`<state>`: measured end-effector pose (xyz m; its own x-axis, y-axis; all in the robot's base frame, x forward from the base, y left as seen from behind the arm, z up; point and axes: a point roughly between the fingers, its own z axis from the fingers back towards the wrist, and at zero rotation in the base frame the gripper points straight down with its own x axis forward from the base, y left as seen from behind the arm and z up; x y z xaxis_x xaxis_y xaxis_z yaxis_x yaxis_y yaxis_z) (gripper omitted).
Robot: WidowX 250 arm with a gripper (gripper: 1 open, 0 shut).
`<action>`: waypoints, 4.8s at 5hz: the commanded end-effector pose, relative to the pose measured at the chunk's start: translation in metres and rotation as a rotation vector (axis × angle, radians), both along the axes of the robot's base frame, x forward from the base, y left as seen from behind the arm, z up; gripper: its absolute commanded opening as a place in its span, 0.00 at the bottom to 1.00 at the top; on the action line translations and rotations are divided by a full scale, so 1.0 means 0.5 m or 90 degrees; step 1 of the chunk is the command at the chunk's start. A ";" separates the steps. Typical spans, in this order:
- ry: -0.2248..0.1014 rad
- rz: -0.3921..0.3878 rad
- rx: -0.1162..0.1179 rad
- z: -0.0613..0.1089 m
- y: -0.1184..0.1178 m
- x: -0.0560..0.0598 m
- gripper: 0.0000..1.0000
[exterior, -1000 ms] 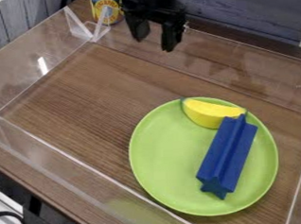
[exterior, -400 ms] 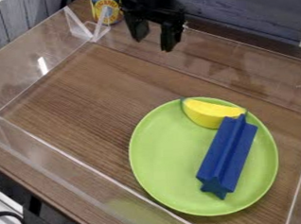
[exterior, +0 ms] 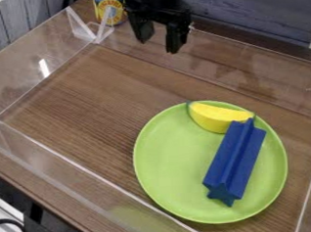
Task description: Put the banana in the green plate
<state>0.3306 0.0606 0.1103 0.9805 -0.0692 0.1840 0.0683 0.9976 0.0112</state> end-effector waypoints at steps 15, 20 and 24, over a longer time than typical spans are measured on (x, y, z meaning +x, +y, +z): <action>-0.043 -0.012 -0.021 0.041 0.007 0.016 1.00; -0.036 -0.020 -0.025 0.040 0.001 0.019 1.00; 0.004 -0.262 -0.040 0.014 -0.066 -0.014 1.00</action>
